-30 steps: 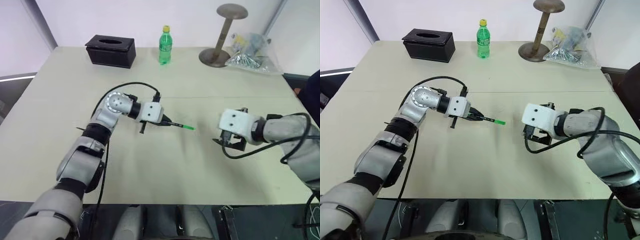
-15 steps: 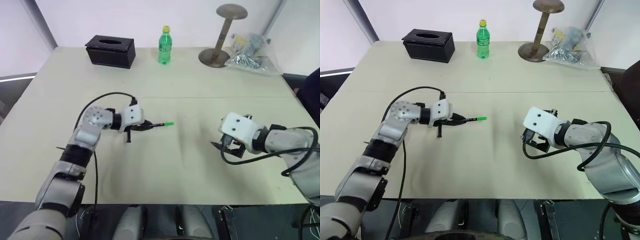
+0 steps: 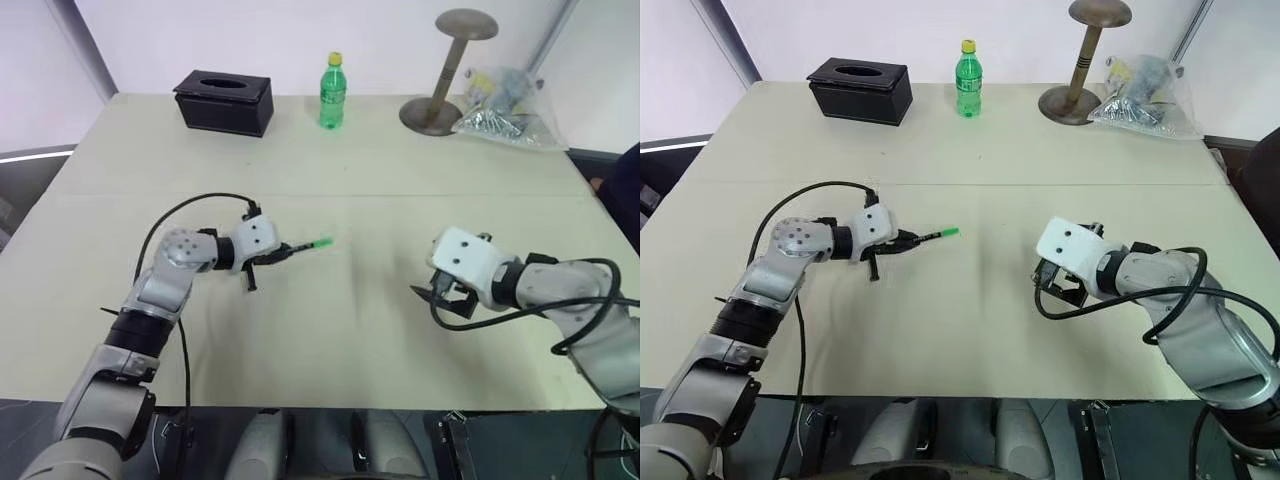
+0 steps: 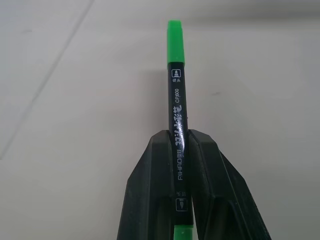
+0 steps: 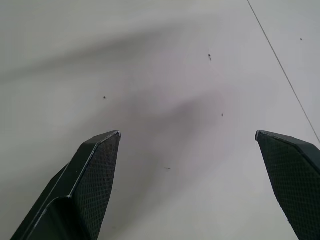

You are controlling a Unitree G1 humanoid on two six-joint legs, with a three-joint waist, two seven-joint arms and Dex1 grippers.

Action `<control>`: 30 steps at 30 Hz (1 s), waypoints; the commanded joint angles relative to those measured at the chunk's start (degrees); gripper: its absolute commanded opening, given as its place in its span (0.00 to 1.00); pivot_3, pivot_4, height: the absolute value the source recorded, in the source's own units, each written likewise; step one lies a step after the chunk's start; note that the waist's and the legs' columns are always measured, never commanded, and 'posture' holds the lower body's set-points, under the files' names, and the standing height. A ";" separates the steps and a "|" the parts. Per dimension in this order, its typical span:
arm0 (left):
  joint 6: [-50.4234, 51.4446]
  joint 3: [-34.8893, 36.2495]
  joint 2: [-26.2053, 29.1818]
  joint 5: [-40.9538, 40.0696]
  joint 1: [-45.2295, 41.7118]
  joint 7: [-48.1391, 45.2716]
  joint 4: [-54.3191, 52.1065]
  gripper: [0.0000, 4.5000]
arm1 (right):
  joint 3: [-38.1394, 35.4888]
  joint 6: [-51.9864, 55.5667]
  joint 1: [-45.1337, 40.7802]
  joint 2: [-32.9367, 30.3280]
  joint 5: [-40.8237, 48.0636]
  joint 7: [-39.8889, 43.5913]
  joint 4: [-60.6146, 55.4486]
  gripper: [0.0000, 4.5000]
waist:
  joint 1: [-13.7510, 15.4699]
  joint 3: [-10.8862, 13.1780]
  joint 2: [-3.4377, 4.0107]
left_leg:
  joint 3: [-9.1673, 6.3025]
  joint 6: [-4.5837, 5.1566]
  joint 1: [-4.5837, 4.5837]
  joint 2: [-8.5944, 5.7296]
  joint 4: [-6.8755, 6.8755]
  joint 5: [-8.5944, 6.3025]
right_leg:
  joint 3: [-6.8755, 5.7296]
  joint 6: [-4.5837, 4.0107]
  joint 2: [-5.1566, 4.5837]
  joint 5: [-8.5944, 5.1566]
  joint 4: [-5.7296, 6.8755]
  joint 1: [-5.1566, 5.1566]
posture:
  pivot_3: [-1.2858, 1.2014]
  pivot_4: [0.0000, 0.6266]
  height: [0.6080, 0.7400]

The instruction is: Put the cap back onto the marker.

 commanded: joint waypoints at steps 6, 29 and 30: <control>14.42 5.49 -0.98 -2.09 11.92 10.03 -17.77 0.00 | 0.42 -0.38 -0.86 0.36 0.98 -1.60 -1.21 0.98 | -0.05 -0.01 0.01 | 0.01 0.00 0.01 0.01 -0.02 0.00 | 0.04 0.00 -0.01 0.00 0.00 -0.02 | 0.52 0.24 1.00; 46.81 7.82 -0.30 -8.51 16.08 19.67 -35.63 0.00 | -0.39 1.69 -5.38 4.76 7.52 -1.97 -1.66 0.98 | -0.01 -0.01 0.01 | 0.00 -0.01 0.04 0.00 -0.04 0.00 | 0.03 -0.01 -0.04 0.00 -0.01 0.01 | 0.52 0.24 1.00; 47.32 7.75 -0.16 -8.79 16.19 19.70 -35.81 0.00 | -0.38 1.74 -5.32 4.61 7.68 -2.04 -1.71 0.98 | -0.01 -0.01 0.01 | 0.00 -0.01 0.04 0.00 -0.04 0.00 | 0.02 -0.01 -0.04 0.00 -0.01 0.01 | 0.52 0.24 1.00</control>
